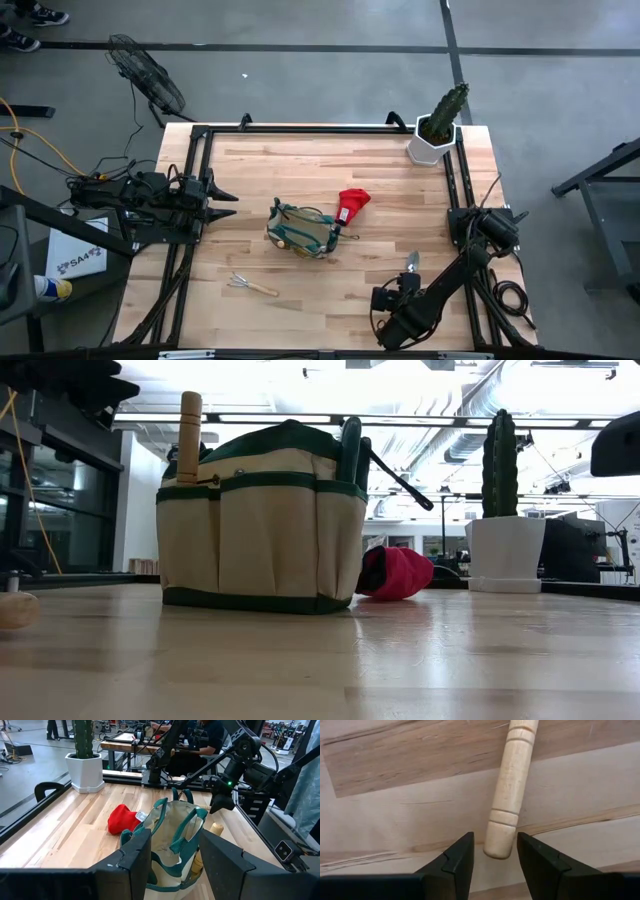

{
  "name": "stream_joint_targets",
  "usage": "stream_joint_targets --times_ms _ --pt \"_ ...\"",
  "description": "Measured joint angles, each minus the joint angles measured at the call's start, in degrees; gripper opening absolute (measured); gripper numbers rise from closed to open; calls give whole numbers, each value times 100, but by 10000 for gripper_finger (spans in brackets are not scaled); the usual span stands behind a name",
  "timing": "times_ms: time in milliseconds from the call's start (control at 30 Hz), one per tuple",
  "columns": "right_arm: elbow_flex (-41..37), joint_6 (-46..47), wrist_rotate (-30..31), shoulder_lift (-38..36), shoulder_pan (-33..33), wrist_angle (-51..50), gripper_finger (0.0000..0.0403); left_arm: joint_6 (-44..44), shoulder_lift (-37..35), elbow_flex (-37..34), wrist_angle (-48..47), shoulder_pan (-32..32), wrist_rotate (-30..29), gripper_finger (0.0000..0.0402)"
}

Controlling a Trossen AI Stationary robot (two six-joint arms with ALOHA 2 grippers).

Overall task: Pick & Place Garden tools in Gardening bag
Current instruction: Put the light brown trowel into the gardening bag

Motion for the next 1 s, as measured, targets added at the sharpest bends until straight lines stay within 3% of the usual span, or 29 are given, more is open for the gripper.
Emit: stream_joint_targets --times_ms 1000 --pt "-4 -2 46 -2 -168 -174 142 0 0 0 0 0 -2 161"
